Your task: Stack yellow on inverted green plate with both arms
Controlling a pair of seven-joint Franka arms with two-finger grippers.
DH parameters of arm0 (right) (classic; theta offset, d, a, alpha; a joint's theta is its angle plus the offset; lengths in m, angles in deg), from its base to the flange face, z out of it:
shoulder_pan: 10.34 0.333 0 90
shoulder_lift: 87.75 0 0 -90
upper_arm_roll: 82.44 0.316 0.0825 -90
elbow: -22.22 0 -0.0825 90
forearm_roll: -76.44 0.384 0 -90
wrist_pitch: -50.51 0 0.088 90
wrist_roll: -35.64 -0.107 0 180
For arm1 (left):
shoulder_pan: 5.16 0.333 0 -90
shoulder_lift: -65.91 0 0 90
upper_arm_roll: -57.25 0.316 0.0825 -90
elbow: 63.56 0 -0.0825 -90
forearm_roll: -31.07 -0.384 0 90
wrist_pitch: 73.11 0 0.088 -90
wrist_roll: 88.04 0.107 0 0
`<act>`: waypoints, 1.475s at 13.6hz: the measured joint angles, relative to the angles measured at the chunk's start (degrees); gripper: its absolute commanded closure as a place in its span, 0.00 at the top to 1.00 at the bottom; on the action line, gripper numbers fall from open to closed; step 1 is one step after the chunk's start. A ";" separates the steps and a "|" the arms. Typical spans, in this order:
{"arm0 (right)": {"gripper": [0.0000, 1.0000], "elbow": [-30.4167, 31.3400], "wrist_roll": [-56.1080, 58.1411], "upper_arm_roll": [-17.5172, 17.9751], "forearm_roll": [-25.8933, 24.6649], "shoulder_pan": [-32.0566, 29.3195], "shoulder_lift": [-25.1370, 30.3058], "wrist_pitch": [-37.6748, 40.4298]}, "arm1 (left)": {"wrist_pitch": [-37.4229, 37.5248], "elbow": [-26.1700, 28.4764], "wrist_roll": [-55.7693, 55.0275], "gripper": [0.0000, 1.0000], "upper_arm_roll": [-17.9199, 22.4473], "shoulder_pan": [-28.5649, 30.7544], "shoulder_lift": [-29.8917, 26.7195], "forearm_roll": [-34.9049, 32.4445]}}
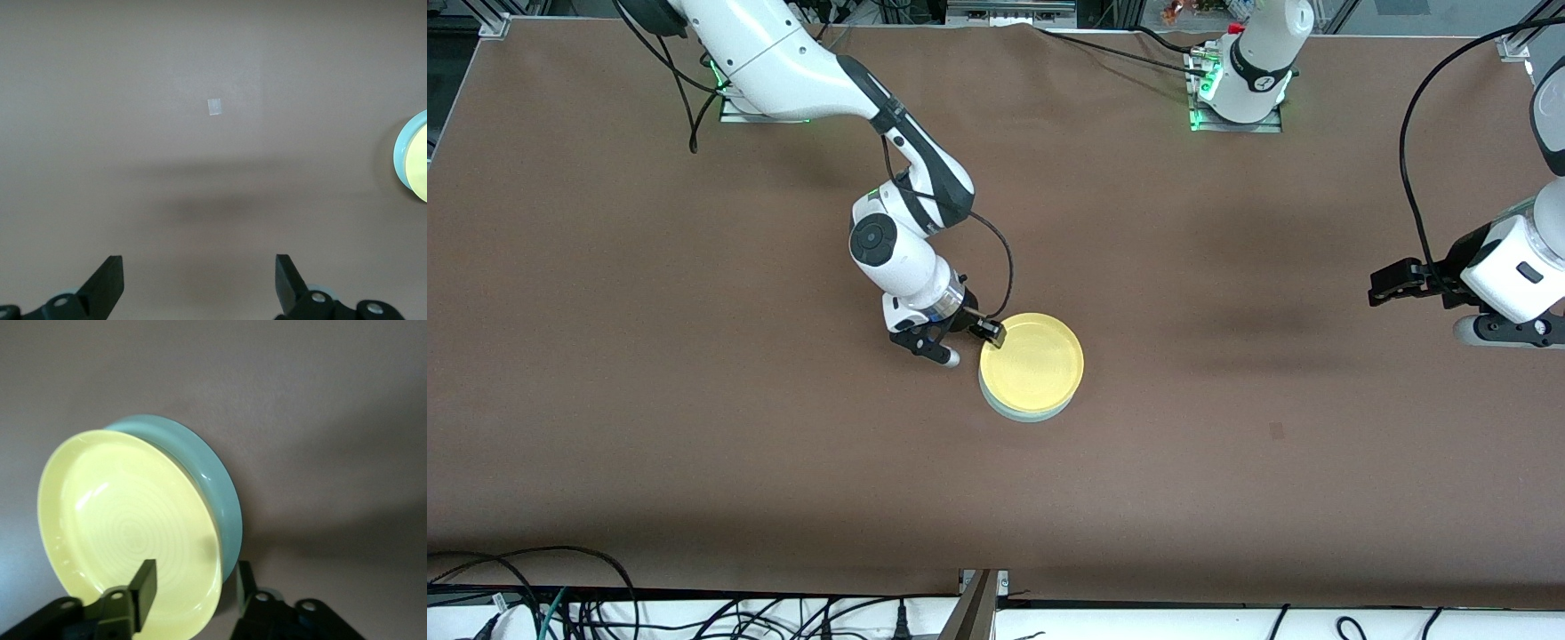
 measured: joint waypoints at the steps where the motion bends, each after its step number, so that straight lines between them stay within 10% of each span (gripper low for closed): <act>1: 1.00 -0.36 0.25 -1.44 -0.52 0.01 1.47 2.27 | 0.00 0.00 0.00 1.00 0.00 0.00 0.00 0.00; 16: 1.00 -6.82 34.14 -29.81 -7.05 -0.38 25.55 53.68 | 0.00 -0.06 0.00 1.00 0.00 0.03 0.43 0.00; 20: 1.00 -9.86 44.72 -31.29 -10.93 -3.79 28.22 60.34 | 0.00 -0.10 0.00 1.00 -0.01 0.03 0.47 0.00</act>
